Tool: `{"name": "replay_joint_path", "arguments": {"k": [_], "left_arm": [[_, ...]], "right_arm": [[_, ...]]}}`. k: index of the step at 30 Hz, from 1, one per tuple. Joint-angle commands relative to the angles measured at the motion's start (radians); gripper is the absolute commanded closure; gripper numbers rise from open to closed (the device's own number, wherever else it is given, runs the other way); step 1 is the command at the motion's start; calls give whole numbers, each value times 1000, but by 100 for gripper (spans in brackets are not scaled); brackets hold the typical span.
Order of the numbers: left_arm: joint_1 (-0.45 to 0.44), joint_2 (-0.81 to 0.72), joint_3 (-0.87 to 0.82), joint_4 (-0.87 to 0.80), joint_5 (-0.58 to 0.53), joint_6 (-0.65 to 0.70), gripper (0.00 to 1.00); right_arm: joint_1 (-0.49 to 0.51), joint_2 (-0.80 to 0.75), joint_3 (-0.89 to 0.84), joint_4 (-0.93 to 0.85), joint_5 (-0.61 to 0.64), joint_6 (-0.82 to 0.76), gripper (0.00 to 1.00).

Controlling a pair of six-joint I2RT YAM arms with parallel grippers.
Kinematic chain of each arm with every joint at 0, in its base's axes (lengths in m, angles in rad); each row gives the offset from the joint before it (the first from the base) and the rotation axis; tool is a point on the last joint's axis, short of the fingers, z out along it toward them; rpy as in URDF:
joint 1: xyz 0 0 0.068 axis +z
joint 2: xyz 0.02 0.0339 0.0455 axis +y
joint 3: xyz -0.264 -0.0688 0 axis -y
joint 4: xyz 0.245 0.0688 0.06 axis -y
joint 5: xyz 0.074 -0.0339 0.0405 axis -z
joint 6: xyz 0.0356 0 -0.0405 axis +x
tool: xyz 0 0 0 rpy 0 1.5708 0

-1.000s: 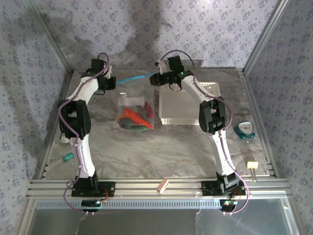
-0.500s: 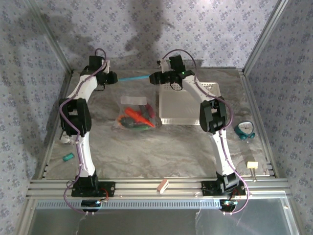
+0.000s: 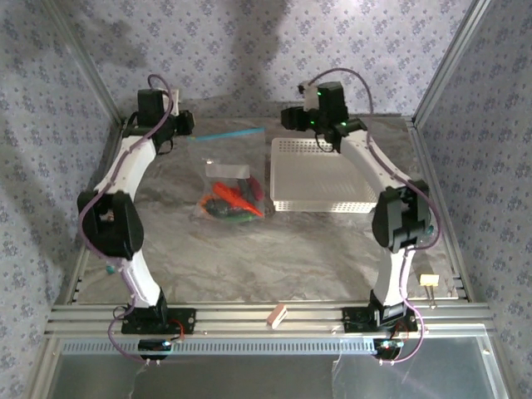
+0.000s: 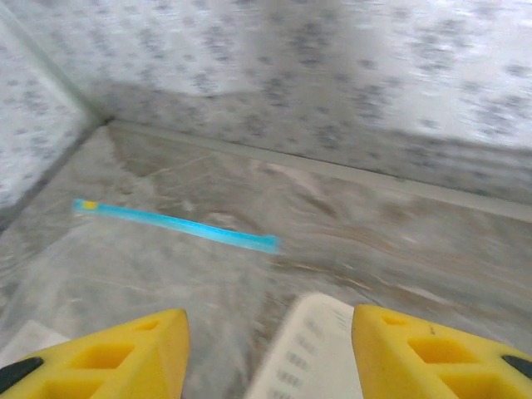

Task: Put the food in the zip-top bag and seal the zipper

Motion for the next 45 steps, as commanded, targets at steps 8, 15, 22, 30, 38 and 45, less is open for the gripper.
{"name": "replay_joint_path", "arguments": {"k": [8, 15, 22, 30, 38, 45], "left_arm": [[-226, -234, -358, 38, 147, -121, 92], [-221, -131, -376, 51, 141, -115, 93], [-189, 78, -255, 38, 144, -101, 96], [-151, 185, -163, 63, 161, -127, 96], [-151, 30, -169, 56, 144, -107, 86], [-121, -185, -232, 0, 52, -62, 83]], "right_arm": [[-187, -328, -354, -158, 449, 118, 35], [-317, -365, -454, -215, 458, 118, 30], [-421, -294, -468, -211, 350, 104, 30], [-456, -161, -447, -166, 129, 97, 31], [-454, -55, -397, -133, 23, 124, 32], [-419, -35, -398, -101, -35, 142, 33]]}}
